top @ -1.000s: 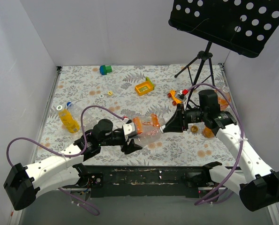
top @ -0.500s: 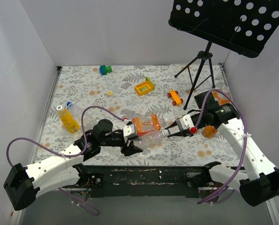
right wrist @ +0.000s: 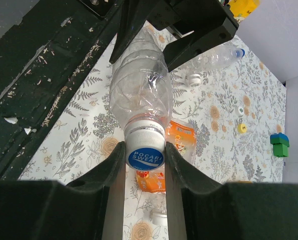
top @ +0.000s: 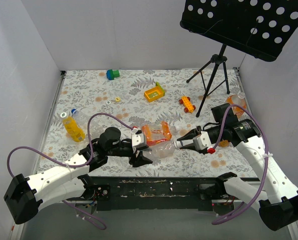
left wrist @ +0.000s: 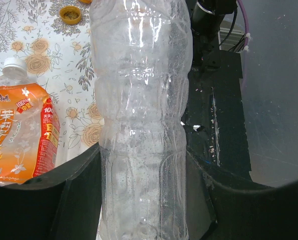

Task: Unscrew the bottle caps
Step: Unscrew the bottle cap from the plastic bottle.

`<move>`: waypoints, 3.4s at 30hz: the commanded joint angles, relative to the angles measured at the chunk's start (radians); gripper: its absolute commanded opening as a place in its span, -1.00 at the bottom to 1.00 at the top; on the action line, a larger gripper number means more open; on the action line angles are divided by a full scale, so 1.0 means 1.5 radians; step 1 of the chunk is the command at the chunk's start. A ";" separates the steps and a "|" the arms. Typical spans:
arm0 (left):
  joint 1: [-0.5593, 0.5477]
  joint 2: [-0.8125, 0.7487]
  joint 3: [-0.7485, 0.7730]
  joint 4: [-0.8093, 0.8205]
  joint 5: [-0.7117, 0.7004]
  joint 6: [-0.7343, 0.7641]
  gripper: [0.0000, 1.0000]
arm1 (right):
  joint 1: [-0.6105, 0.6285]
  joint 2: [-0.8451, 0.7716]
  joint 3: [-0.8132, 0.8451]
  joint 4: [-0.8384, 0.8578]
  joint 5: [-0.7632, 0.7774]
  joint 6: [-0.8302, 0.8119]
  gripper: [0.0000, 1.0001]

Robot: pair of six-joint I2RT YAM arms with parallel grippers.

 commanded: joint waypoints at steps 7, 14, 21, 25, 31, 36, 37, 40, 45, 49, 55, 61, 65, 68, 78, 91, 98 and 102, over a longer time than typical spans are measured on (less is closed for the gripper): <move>-0.003 -0.017 -0.010 -0.006 0.026 -0.006 -1.00 | -0.010 -0.010 -0.018 0.069 -0.012 0.113 -0.68; -0.003 -0.017 -0.017 -0.006 0.022 -0.005 -1.00 | -0.011 -0.032 -0.028 0.154 0.004 0.317 -0.10; -0.003 -0.013 -0.014 -0.004 0.018 -0.005 -1.00 | -0.021 -0.056 -0.032 0.146 -0.001 0.357 0.24; -0.003 -0.015 -0.014 -0.004 0.012 -0.004 -1.00 | -0.036 -0.071 -0.048 0.176 -0.011 0.437 0.25; -0.003 -0.020 -0.010 -0.010 -0.003 0.000 -1.00 | -0.045 -0.091 -0.063 0.288 -0.011 0.745 0.24; -0.003 -0.024 -0.009 -0.009 -0.012 0.002 -1.00 | -0.045 -0.082 -0.069 0.318 0.020 0.980 0.32; -0.003 -0.024 -0.010 -0.007 -0.013 0.002 -1.00 | -0.045 -0.082 -0.081 0.333 0.015 1.013 0.36; -0.003 -0.023 -0.008 -0.004 -0.014 0.000 -1.00 | -0.045 -0.081 -0.109 0.372 0.015 1.066 0.42; -0.003 -0.024 -0.009 -0.004 -0.016 -0.004 -1.00 | -0.044 -0.066 -0.128 0.391 0.040 1.107 0.41; -0.003 -0.020 -0.011 -0.004 -0.016 -0.006 -1.00 | -0.041 -0.062 -0.133 0.401 0.042 1.122 0.32; -0.003 -0.017 -0.011 0.017 -0.019 -0.006 -1.00 | -0.037 -0.057 -0.141 0.406 0.039 1.129 0.17; -0.003 -0.014 -0.012 0.024 -0.019 -0.011 -1.00 | -0.033 -0.050 -0.138 0.402 0.039 1.133 -0.04; -0.003 -0.017 -0.014 0.024 -0.020 -0.012 -1.00 | -0.033 -0.049 -0.133 0.400 0.027 1.118 -0.46; -0.003 -0.020 -0.017 0.019 -0.016 -0.012 -1.00 | -0.033 -0.048 -0.119 0.386 -0.024 1.045 -0.70; -0.003 -0.039 -0.023 0.010 0.006 -0.018 -1.00 | -0.031 0.056 0.095 -0.165 -0.065 0.113 -0.97; -0.003 -0.047 -0.030 0.009 0.006 -0.018 -1.00 | -0.031 -0.014 0.060 -0.051 0.014 -0.080 -0.97; -0.003 -0.044 -0.029 0.004 0.006 -0.015 -1.00 | -0.032 -0.029 0.056 -0.061 0.011 -0.077 -0.97; -0.003 -0.049 -0.030 0.004 0.004 -0.014 -1.00 | -0.033 -0.031 0.069 -0.072 -0.004 -0.077 -0.97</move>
